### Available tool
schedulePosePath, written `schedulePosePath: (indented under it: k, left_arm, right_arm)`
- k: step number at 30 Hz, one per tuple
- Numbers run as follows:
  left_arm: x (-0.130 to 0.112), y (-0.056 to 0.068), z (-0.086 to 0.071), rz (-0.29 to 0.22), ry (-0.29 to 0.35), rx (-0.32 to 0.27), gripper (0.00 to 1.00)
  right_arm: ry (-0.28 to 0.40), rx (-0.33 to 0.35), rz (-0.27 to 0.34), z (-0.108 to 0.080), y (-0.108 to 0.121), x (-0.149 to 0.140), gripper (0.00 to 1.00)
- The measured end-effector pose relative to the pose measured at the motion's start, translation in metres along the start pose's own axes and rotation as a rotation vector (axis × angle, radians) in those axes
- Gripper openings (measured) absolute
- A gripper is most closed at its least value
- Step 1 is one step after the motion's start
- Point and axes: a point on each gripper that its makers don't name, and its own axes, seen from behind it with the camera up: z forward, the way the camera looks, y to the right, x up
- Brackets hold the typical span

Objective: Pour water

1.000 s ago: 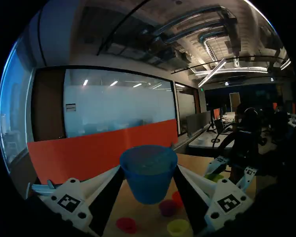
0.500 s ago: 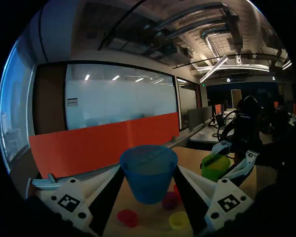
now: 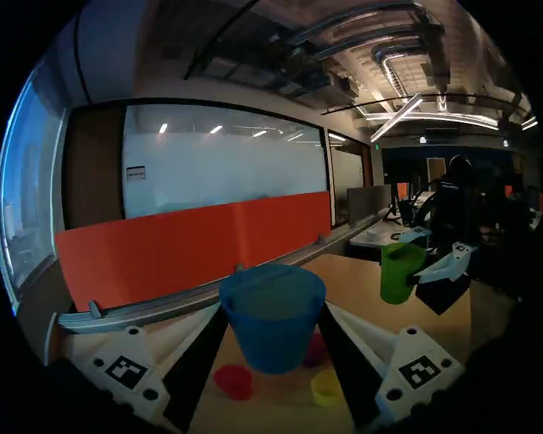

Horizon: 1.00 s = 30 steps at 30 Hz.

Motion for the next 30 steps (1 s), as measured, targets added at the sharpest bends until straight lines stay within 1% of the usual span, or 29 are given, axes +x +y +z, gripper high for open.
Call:
schedulePosePath:
  k: [3,9,21,30]
  left_arm:
    - [-0.002,-0.002,0.0,0.0,-0.007,0.0,0.84]
    - [-0.012,0.002,0.0,0.012,-0.03,-0.007,0.84]
    - [-0.043,0.006,0.004,0.013,-0.102,-0.024,0.84]
    - [-0.073,0.011,0.009,0.014,-0.155,-0.039,0.84]
  right_arm:
    - [0.005,-0.008,0.007,-0.002,0.003,0.002,0.88]
    - [-0.003,-0.003,0.016,-0.002,0.004,-0.001,0.88]
    - [-0.042,0.015,0.026,-0.002,0.005,-0.019,0.88]
    - [-0.087,0.035,0.039,-0.003,0.005,-0.041,0.89]
